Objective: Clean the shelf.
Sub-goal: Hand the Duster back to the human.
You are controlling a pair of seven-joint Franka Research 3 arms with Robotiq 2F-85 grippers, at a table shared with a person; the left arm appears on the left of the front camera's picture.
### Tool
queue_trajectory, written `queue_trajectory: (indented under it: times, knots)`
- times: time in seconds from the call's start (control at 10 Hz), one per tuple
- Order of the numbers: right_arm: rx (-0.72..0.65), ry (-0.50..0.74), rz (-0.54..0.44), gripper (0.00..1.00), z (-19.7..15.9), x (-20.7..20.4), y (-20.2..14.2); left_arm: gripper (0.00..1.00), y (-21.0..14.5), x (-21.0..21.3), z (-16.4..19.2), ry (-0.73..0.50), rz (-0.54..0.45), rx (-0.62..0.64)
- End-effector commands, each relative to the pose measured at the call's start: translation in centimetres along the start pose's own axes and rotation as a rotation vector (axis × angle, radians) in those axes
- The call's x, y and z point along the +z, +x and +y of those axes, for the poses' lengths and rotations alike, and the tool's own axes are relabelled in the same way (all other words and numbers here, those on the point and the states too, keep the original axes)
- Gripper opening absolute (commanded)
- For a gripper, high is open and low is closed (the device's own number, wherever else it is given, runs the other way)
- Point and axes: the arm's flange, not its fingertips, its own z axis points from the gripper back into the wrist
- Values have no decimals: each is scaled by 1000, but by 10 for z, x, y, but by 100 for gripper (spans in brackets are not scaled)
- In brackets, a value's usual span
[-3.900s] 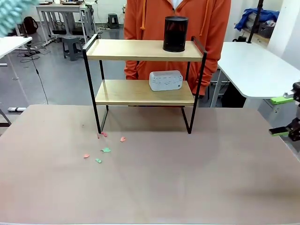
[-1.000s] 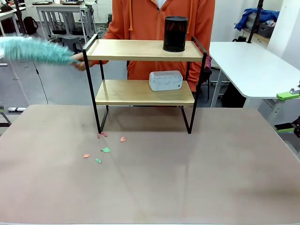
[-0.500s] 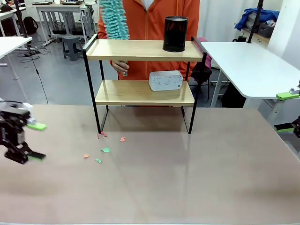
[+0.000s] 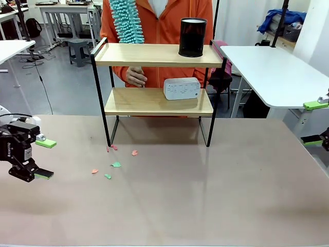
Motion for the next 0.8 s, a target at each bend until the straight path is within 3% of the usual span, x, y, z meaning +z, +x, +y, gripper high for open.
queue_trajectory:
  times: [0.0,0.7]
  knots:
    - [-15,10,-16,100,3,-1,0,97,-5,1,-4,-11,1,-8]
    - [-15,10,-16,100,3,-1,0,97,-5,1,-4,-11,1,-8]
